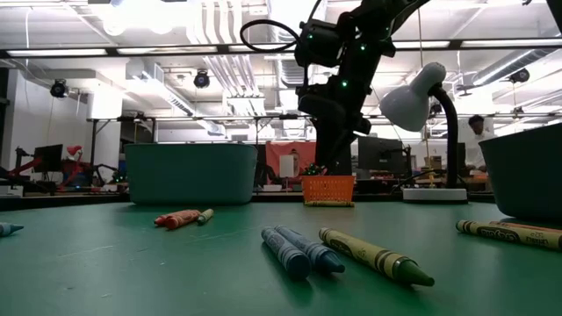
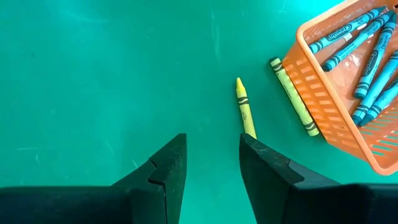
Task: Sort crayons
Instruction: Adjust the black bin, then put the yellow crayon into the black bin
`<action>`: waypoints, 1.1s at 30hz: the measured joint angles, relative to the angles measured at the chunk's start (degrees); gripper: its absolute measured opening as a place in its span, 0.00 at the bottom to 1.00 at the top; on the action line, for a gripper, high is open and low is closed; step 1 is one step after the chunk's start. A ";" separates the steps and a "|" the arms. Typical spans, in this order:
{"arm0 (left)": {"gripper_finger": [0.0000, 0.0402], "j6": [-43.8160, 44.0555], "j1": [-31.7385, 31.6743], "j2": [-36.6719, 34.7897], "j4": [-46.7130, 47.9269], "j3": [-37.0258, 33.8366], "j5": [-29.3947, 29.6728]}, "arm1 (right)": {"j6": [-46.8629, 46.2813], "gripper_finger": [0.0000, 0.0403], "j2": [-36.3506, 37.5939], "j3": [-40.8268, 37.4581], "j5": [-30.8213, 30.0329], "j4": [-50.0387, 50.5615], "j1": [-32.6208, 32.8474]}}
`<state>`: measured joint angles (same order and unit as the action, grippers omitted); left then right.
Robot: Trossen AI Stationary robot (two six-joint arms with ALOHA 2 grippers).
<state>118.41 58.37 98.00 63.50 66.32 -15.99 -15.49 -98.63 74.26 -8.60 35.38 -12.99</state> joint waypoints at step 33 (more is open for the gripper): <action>0.00 -17.42 -7.60 -7.10 24.54 3.14 77.95 | 25.54 0.33 -5.96 -1.60 8.63 2.96 -8.26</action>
<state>100.99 50.77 90.90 88.04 69.46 61.96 10.05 -104.59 72.66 0.03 38.33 -21.25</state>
